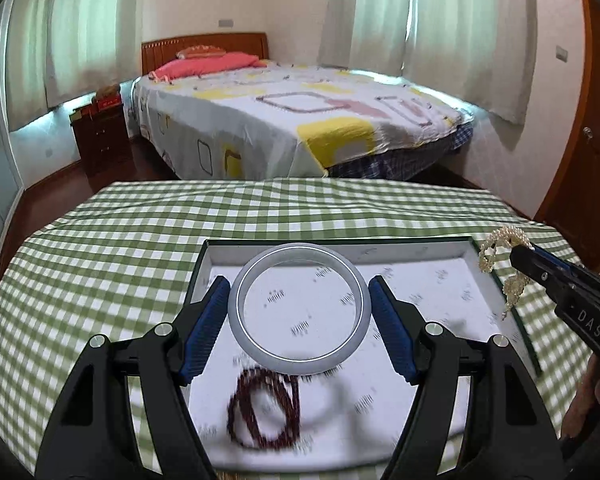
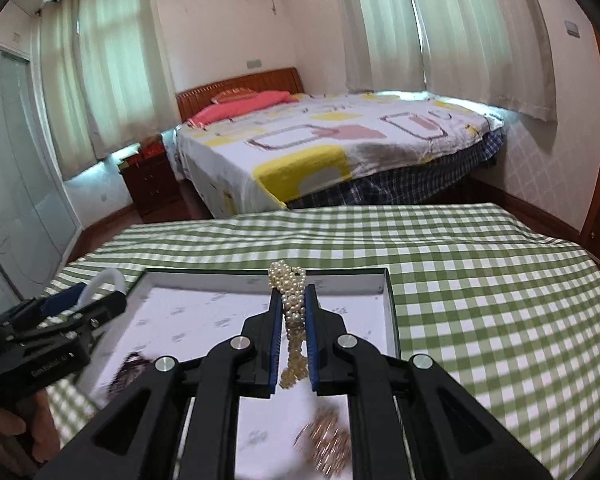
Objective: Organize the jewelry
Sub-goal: 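Carry the bangle over the tray with the left tool while the right tool carries the pearl necklace, then open the left tool to drop the bangle in the tray while the right tool releases the necklace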
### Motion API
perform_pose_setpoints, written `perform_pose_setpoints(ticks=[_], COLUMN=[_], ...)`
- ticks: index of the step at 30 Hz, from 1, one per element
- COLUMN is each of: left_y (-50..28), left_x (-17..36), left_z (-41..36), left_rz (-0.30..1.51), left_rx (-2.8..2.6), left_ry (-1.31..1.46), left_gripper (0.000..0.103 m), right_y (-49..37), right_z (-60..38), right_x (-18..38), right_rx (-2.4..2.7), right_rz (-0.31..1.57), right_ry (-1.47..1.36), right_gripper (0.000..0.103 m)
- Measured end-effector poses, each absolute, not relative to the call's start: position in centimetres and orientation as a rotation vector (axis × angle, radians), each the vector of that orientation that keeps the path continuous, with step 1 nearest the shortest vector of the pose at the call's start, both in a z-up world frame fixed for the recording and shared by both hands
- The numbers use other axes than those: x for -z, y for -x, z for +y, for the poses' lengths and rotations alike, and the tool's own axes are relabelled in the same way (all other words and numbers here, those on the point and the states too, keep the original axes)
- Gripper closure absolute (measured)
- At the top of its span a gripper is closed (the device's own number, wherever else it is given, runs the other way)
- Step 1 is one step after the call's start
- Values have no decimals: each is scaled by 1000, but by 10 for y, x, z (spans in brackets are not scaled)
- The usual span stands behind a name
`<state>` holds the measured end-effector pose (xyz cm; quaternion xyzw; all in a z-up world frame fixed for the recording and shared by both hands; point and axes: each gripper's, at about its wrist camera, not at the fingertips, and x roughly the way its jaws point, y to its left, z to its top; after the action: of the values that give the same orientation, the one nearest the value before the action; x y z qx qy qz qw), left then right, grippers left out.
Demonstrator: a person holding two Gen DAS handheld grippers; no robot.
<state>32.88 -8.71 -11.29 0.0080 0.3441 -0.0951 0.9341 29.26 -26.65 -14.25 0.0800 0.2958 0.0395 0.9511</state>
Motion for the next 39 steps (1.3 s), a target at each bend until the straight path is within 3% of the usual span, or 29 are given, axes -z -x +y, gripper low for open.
perform_pose_setpoints(ticks=[9, 19, 22, 24, 27, 32, 39], left_y=[-401, -421, -423, -424, -425, -419, -373], left_x=[155, 187, 192, 195, 193, 184, 143], left_z=[-92, -93, -91, -89, -88, -84, -61], left_rz=[877, 1025, 1048, 1065, 1050, 992, 726], left_rx=[162, 172, 171, 171, 161, 166, 131], left_ry=[-43, -58, -45, -37, -33, -13, 72], left_gripper=[34, 34, 34, 33, 23, 23, 20], right_y=[-354, -377, -378, -378, -376, -367, -319], right_z=[-278, -273, -275, -274, -275, -276, -272], right_x=[182, 199, 204, 205, 202, 192, 161], right_rx=[-56, -48, -41, -37, -35, -36, -17], right_rz=[782, 908, 921, 920, 900, 831, 666], right_ry=[-168, -107, -114, -114, -116, -126, -113], right_gripper=[92, 91, 83, 63, 59, 57, 55])
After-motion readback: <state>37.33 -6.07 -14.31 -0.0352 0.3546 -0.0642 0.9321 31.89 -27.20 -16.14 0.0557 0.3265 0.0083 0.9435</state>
